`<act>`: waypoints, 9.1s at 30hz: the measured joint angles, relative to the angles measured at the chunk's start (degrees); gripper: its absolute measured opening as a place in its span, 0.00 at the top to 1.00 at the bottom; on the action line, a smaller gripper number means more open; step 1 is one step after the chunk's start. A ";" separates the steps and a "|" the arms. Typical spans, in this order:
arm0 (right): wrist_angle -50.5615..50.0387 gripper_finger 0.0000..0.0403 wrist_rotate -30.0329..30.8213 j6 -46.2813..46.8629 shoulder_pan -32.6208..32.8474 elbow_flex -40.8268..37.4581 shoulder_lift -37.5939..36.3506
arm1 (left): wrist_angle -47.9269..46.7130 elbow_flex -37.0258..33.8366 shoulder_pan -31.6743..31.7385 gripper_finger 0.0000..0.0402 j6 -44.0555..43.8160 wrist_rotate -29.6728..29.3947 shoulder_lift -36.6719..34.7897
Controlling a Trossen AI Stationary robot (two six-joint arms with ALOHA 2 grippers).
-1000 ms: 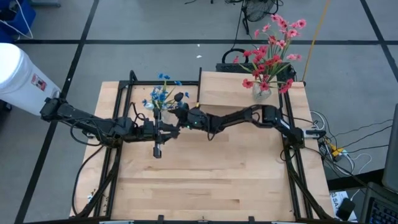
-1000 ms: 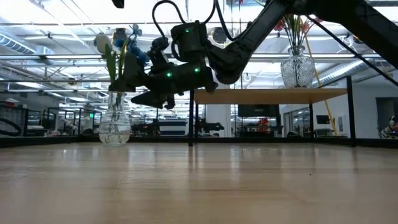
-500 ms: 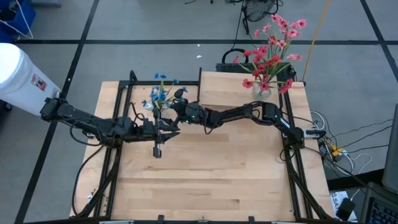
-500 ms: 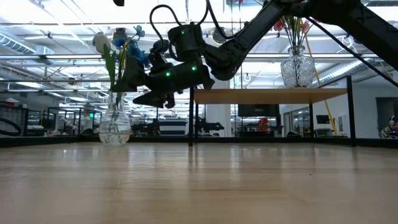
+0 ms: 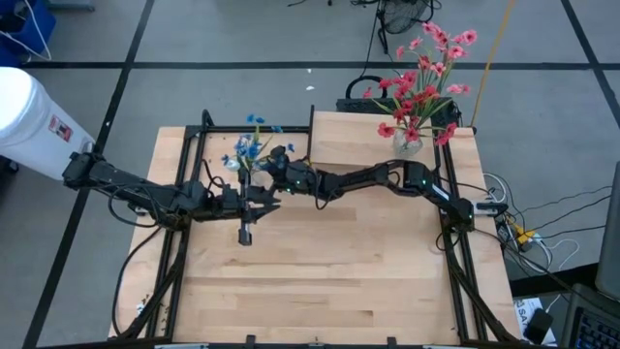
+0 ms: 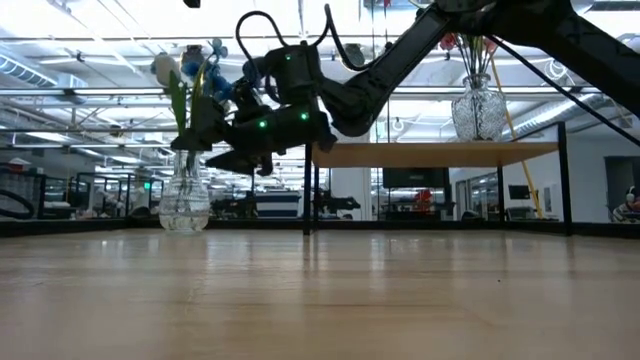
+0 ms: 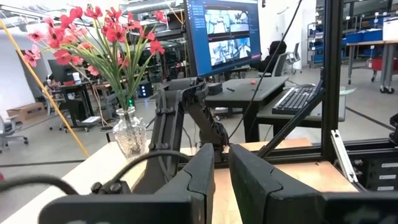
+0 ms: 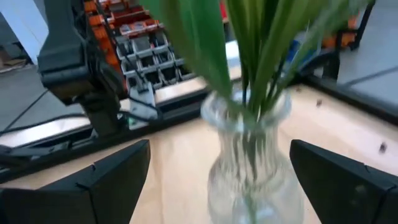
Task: Pick and place flowers into a vace then onto a shelf
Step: Put the transparent vase with flowers on the shelf
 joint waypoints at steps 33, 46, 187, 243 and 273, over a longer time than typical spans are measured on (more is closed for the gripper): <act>-4.52 0.07 -3.37 -0.08 -3.56 9.17 4.48 | -0.31 0.00 0.42 0.86 0.19 0.02 -0.02; -4.88 0.11 -4.82 1.21 -3.61 9.17 4.43 | -0.21 0.00 0.42 0.86 0.26 0.02 -0.02; -21.46 0.63 6.00 -11.07 -10.70 -37.34 -60.28 | 4.17 0.02 -12.39 0.86 9.06 -3.04 -0.70; -18.43 0.60 1.17 -5.45 -18.95 -39.40 -56.17 | 4.07 0.02 -12.35 0.86 9.01 -3.02 -0.70; -15.48 0.40 1.25 -6.52 -17.62 -39.40 -56.14 | 4.04 0.00 -12.35 0.86 8.98 -3.02 -0.70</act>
